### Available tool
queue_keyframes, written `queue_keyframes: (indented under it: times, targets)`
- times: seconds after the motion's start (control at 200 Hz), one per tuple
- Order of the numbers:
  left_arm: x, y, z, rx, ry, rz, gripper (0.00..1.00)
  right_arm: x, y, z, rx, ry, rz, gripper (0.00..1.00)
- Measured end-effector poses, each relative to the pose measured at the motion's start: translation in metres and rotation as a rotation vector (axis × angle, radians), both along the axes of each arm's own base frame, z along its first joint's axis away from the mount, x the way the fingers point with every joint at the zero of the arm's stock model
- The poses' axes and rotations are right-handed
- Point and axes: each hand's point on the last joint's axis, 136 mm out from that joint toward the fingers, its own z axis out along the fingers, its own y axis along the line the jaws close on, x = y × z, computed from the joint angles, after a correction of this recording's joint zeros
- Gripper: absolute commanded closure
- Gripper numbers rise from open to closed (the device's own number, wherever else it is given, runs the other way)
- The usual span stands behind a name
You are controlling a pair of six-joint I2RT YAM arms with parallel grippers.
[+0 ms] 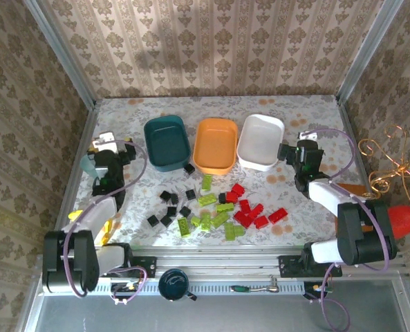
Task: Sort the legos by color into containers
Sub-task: Pick up the lego from the bottom-left of the table.
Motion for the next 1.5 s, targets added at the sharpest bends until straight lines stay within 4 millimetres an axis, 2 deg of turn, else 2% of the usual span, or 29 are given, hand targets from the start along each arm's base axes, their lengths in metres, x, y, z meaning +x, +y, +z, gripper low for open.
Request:
queue_keyframes:
  times: [0.11, 0.175, 0.265, 0.365, 0.435, 0.565, 0.67, 0.73, 0.875, 0.98, 1.08, 1.22, 1.345, 1.5]
  targets:
    - [-0.017, 0.022, 0.026, -0.214, -0.150, 0.073, 0.00, 0.002, 0.003, 0.021, 0.088, -0.030, -0.035, 0.00]
    - [-0.028, 0.036, 0.029, -0.378, -0.228, 0.113, 0.00, 0.000, 0.004, 0.034, 0.191, -0.055, -0.081, 0.00]
    - [-0.039, 0.050, 0.011, -0.605, -0.275, 0.156, 0.00, 0.000, 0.010, 0.044, 0.341, -0.081, -0.090, 0.00]
    - [-0.037, 0.050, -0.016, -0.769, -0.243, 0.139, 0.00, 0.005, 0.029, 0.039, 0.447, -0.017, -0.019, 0.00]
    - [-0.030, 0.038, -0.022, -0.840, -0.213, 0.071, 0.00, 0.013, 0.054, 0.038, 0.489, 0.045, 0.069, 0.00]
    - [-0.024, 0.009, -0.012, -0.892, -0.186, -0.083, 0.00, 0.024, 0.110, 0.039, 0.506, 0.137, 0.252, 0.00]
    - [-0.027, -0.016, 0.005, -0.914, -0.171, -0.193, 0.00, 0.029, 0.151, 0.018, 0.491, 0.244, 0.362, 0.00]
    - [-0.031, -0.031, 0.016, -0.917, -0.159, -0.260, 0.01, 0.031, 0.165, 0.000, 0.474, 0.311, 0.392, 0.02]
    - [-0.045, -0.070, 0.034, -0.879, -0.101, -0.400, 0.04, 0.035, 0.176, -0.034, 0.451, 0.426, 0.415, 0.04]
    - [-0.062, -0.098, 0.030, -0.841, -0.023, -0.471, 0.08, 0.032, 0.181, -0.048, 0.438, 0.473, 0.430, 0.05]
    - [-0.078, -0.118, 0.015, -0.803, 0.074, -0.510, 0.13, 0.026, 0.189, -0.051, 0.435, 0.494, 0.460, 0.06]
    - [-0.097, -0.134, -0.012, -0.745, 0.210, -0.525, 0.16, 0.016, 0.210, -0.051, 0.436, 0.509, 0.535, 0.07]
    - [-0.111, -0.142, -0.033, -0.695, 0.306, -0.526, 0.18, 0.006, 0.224, -0.055, 0.450, 0.527, 0.585, 0.08]
    - [-0.123, -0.146, -0.050, -0.638, 0.396, -0.512, 0.21, -0.009, 0.230, -0.059, 0.463, 0.551, 0.615, 0.08]
